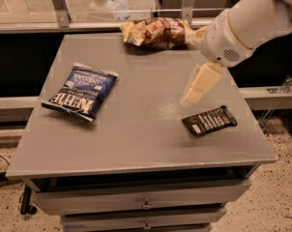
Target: Pick blue chip bag
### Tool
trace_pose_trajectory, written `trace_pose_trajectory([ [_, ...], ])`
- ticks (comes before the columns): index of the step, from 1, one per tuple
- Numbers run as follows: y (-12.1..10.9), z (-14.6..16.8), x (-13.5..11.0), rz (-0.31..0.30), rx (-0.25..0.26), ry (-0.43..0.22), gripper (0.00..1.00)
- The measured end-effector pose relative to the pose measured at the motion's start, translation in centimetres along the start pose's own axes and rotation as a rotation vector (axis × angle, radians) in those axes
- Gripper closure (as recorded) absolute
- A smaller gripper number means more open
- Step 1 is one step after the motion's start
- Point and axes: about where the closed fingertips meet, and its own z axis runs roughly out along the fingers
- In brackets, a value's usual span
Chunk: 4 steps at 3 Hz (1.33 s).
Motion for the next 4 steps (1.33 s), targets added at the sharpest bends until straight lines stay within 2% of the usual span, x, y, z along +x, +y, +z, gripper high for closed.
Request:
trace_pose_trajectory([
  [1,0.0,4.2,-3.9,-0.021,-0.002,-0.126,0.0],
  [2,1.0,8.0,-7.9,-0.03,-0.017,-0.224,0.0],
  [4,3.7,14.8,-13.1,-0.011,-0.077,-0.326,0.0],
])
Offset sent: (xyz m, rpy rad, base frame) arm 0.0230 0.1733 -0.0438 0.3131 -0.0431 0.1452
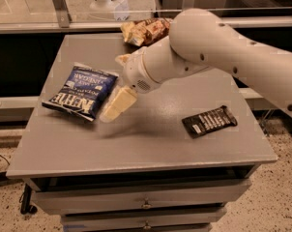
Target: Pick blue chip bag
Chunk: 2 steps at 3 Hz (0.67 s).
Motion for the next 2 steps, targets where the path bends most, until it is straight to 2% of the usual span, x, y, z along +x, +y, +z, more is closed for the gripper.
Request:
trace_pose_trajectory([
  [1,0.7,3.3,-0.3,0.026,-0.028,-0.02,0.0],
  [2,1.4,5.5,-0.3,0.055,-0.055,-0.021,0.17],
])
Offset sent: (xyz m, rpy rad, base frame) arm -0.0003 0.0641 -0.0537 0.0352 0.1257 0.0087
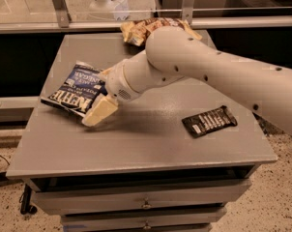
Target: Pick blue chip bag
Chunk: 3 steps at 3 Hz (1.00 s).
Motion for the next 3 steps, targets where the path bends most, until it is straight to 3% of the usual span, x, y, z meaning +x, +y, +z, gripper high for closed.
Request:
trace_pose_trajectory([
  [1,0.4,1.1,-0.3,0.02,-0.013,0.001,0.41],
  [3,0.4,0.1,-0.7,0.046,0.004,0.013,0.88],
])
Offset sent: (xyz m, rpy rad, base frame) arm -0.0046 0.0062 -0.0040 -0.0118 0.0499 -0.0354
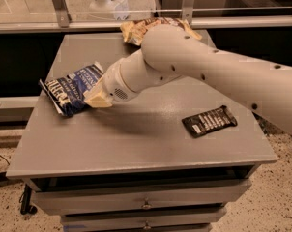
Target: Pick blue chip bag
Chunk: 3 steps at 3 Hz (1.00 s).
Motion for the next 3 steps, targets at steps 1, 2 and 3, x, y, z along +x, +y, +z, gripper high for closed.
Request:
trace_pose_trajectory([
  [1,-1.1,-2.2,-1.6,-0.002,0.044,-0.022,1.0],
  [2,-2.6,-5.5,-4.1,-0.022,0.101,-0.062,1.0],
  [3,-3.0,-7.0,-5.1,-0.028,0.128,-0.056,0.83],
])
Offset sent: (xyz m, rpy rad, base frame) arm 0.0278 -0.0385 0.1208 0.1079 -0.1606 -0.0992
